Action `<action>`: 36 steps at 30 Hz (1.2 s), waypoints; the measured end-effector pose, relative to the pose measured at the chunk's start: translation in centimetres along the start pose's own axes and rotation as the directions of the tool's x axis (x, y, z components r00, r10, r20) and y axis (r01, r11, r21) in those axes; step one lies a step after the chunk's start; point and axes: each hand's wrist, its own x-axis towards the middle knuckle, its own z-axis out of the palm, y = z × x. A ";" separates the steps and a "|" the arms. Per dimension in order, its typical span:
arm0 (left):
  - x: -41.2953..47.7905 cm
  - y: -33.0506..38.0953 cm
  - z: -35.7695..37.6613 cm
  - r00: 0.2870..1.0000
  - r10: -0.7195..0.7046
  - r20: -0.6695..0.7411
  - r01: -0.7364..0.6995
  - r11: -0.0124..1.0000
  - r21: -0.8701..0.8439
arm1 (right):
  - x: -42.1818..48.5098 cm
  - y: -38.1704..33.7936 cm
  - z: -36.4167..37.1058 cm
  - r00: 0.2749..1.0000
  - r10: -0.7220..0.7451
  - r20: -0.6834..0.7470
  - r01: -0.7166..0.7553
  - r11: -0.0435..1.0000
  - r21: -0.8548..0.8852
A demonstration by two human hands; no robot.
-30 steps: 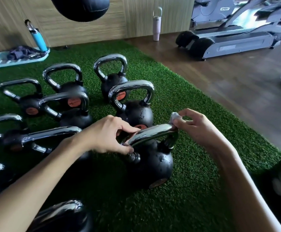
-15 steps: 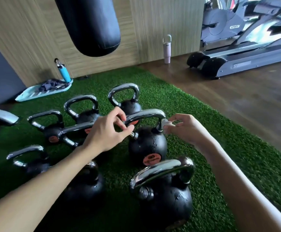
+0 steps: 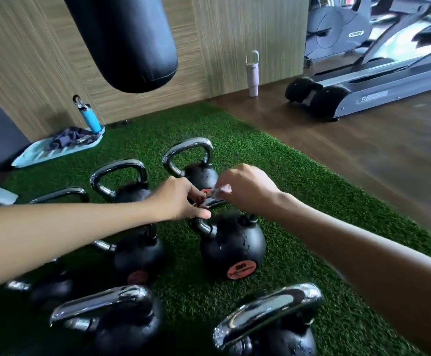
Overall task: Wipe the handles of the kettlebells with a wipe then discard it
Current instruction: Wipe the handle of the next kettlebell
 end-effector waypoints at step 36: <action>-1.9 -6.6 2.9 0.982 0.126 -0.141 -0.160 0.951 -0.264 | -4.2 5.3 4.0 0.933 0.345 -0.104 -0.248 0.825 0.508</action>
